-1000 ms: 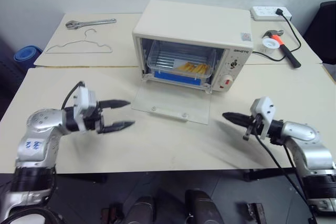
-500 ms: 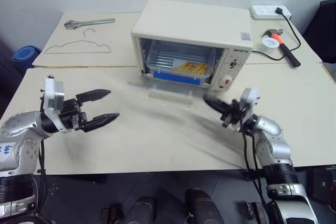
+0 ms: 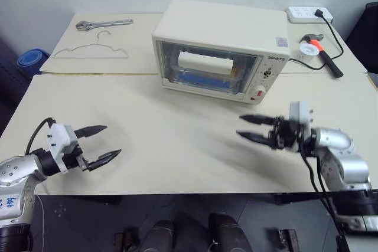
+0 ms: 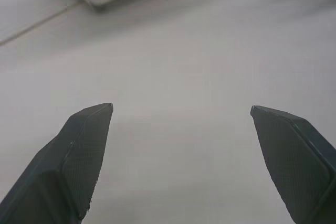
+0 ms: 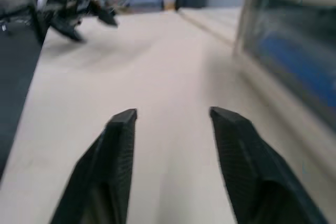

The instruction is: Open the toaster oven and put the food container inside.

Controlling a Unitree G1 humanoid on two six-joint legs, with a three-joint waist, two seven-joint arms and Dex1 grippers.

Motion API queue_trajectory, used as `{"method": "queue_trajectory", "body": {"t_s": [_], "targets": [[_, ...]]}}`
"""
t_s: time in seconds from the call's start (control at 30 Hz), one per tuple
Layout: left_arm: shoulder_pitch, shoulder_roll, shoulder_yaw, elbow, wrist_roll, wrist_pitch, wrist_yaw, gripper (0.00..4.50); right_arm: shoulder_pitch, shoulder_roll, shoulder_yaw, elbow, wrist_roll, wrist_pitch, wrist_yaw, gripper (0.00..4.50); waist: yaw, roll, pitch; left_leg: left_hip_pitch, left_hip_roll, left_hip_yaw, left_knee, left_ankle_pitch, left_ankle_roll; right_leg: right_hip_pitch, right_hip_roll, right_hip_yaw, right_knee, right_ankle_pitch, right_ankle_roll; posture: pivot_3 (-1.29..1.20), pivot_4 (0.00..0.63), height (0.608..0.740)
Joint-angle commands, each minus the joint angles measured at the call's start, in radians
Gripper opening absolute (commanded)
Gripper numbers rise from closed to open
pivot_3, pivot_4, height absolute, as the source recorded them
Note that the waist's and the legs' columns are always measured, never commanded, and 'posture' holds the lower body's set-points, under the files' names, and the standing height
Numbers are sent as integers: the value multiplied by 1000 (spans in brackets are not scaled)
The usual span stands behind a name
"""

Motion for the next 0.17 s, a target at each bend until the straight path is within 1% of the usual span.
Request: {"method": "queue_trajectory", "body": {"t_s": [0.03,0.1,0.13,0.17], "targets": [[65,5,24,-11,38,-76,8,4500,64,-15,-21,30,-55,-147,46,3666,-1,0,0,1,0,1,0,0,0,0,0,0,0,0,0,0,150,740],[93,-7,32,-24,38,-98,25,4500,89,-4,-32,72,-74,-196,39,4330,0,0,0,4,1,2,0,0,0,2,1,0,1,0,-1,0,150,740],[102,-9,33,-34,36,-102,31,4500,94,0,-36,86,-77,-210,36,4424,0,0,0,4,1,2,0,0,0,2,1,1,1,0,-1,0,150,740],[111,-10,35,-46,40,-110,41,4500,97,5,-41,102,-79,-228,30,4424,0,0,0,4,1,2,0,0,0,2,0,1,1,0,-1,0,150,740]]}}
